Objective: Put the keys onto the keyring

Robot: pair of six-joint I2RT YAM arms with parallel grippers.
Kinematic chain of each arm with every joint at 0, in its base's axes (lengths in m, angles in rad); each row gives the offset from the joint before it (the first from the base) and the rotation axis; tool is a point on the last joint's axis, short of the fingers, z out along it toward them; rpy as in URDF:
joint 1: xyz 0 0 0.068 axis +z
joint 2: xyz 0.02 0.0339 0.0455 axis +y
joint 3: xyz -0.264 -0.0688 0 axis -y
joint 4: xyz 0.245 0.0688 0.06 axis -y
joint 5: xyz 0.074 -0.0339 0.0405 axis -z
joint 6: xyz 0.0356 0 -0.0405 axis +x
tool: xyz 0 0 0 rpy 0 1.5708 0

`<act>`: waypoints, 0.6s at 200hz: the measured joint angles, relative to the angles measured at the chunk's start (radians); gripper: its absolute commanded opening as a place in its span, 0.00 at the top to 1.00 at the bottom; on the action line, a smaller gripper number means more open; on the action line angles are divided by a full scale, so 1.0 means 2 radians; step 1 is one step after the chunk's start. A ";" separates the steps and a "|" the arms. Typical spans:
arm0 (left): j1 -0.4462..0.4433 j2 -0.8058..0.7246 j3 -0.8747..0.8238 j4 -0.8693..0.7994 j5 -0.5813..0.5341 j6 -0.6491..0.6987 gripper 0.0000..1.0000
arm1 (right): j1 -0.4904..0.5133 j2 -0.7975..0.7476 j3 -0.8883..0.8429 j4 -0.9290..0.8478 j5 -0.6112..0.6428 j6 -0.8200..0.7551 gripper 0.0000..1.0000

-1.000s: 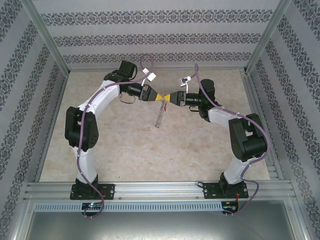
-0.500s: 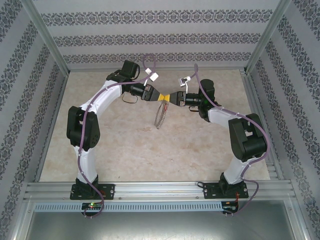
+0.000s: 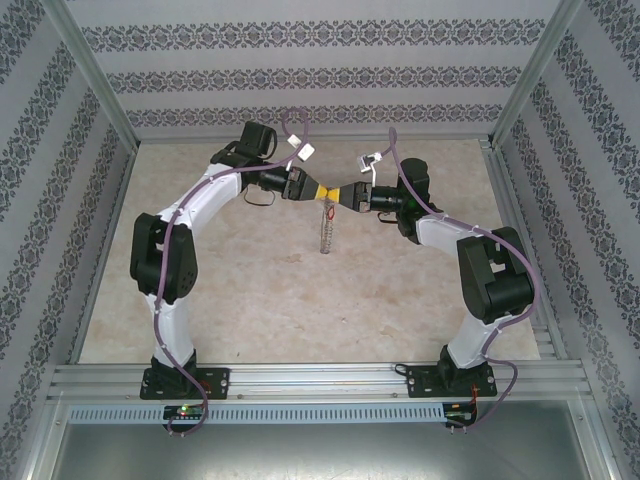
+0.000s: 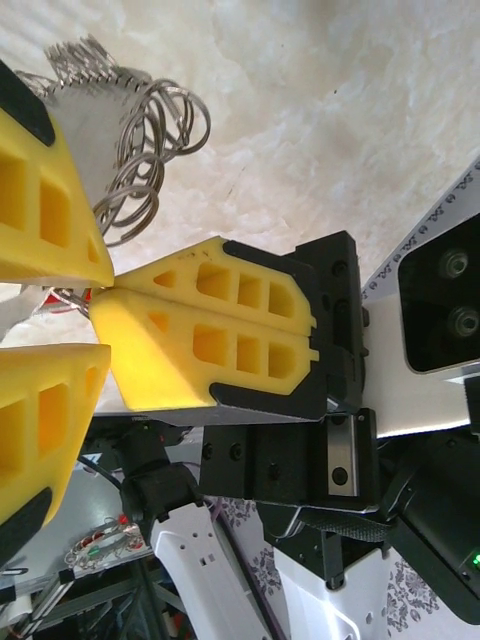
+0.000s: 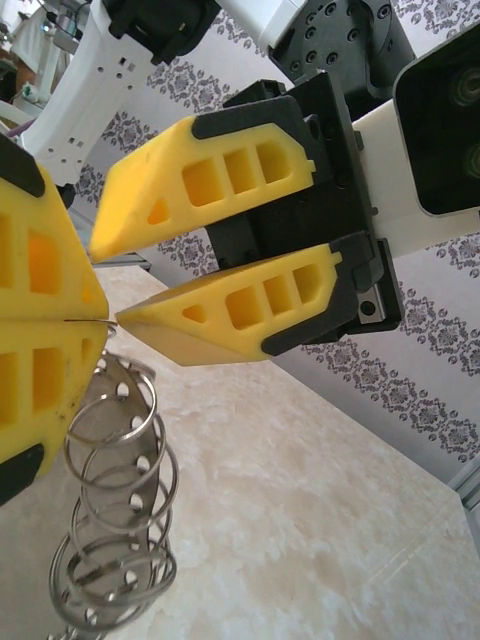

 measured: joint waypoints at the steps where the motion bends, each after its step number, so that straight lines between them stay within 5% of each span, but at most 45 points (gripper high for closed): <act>1: 0.000 0.000 0.000 0.001 0.000 0.000 0.77 | 0.000 0.000 0.000 0.000 0.000 0.000 1.00; 120: 0.010 -0.002 -0.029 0.054 -0.003 -0.033 0.77 | 0.000 0.000 0.000 0.000 0.000 0.000 1.00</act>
